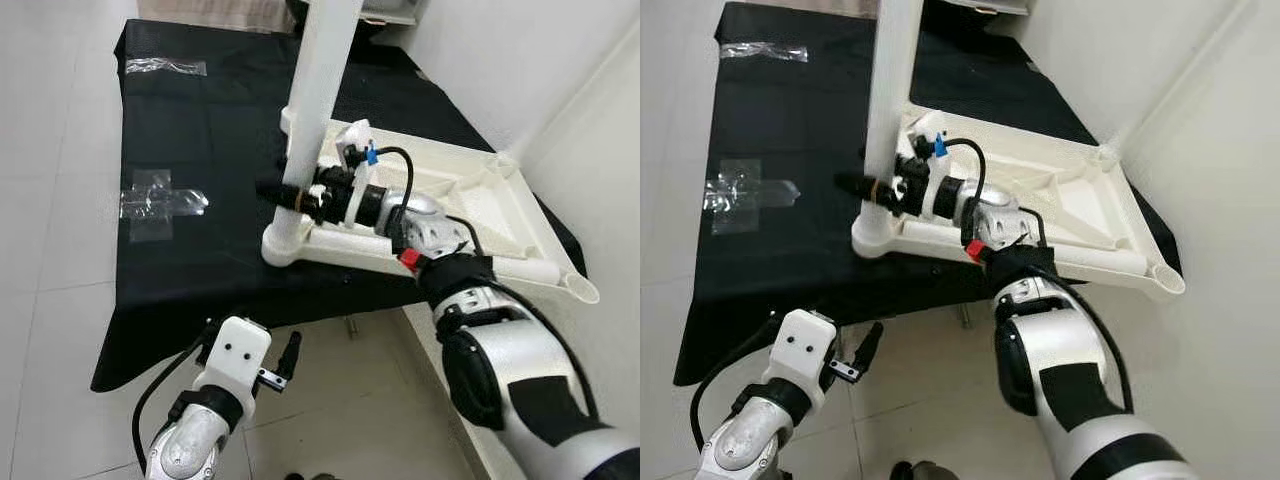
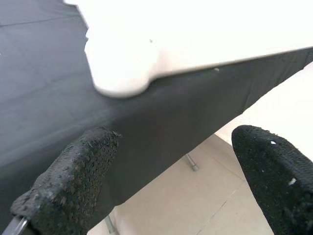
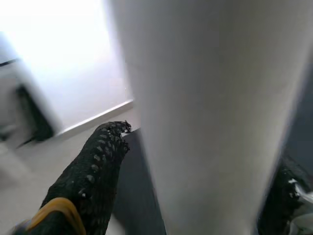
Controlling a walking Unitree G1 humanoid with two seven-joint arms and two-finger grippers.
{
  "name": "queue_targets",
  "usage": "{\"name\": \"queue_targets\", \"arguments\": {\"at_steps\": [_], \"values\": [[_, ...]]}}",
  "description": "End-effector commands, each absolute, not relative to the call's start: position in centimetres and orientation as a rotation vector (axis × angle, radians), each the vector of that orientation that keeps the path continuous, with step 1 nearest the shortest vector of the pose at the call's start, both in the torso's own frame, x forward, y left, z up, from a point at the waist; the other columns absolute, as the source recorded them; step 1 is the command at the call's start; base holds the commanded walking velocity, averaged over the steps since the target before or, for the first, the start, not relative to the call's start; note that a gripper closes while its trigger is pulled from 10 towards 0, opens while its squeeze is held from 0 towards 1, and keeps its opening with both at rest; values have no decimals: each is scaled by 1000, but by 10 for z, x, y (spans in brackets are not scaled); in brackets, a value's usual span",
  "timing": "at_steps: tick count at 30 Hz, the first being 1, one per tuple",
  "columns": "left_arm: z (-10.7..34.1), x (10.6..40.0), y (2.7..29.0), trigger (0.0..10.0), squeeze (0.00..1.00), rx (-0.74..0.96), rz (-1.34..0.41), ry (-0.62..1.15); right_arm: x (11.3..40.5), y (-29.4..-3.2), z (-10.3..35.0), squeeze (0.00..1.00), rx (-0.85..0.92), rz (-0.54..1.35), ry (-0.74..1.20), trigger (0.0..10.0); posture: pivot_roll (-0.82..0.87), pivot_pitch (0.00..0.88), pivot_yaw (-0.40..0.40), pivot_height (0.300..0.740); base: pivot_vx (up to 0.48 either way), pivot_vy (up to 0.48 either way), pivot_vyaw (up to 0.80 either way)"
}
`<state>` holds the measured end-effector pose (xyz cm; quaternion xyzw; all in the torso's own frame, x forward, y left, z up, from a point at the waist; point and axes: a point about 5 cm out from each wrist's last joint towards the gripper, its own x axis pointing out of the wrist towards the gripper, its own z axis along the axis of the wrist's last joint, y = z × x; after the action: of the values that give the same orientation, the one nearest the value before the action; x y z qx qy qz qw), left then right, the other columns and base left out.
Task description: Building children table
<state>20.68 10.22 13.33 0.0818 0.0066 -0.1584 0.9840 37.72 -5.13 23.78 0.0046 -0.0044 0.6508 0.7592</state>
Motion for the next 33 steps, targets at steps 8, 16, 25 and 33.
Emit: {"name": "queue_targets", "arguments": {"at_steps": [8, 16, 25, 33], "values": [[131, 204, 97, 10000, 0, 154, -329, 22, 370, -4, 230, 0, -96, 1412, -2, 0, 152, 112, -242, 740, 0, 0, 0], [131, 204, 96, 10000, 0, 147, -328, 24, 397, -12, 250, 0, 92, 819, -108, 0, 138, 120, -235, 740, 0, 0, 0], [131, 205, 97, 10000, 0, 152, -329, 24, 409, -36, 239, 0, 245, 131, -57, 0, 148, 120, -235, 740, 0, 0, 0], [131, 206, 99, 10000, 0, 157, -328, 23, 397, -5, 236, 0, 347, 137, -18, 10000, 143, 121, -231, 740, 0, 0, 0]]}}
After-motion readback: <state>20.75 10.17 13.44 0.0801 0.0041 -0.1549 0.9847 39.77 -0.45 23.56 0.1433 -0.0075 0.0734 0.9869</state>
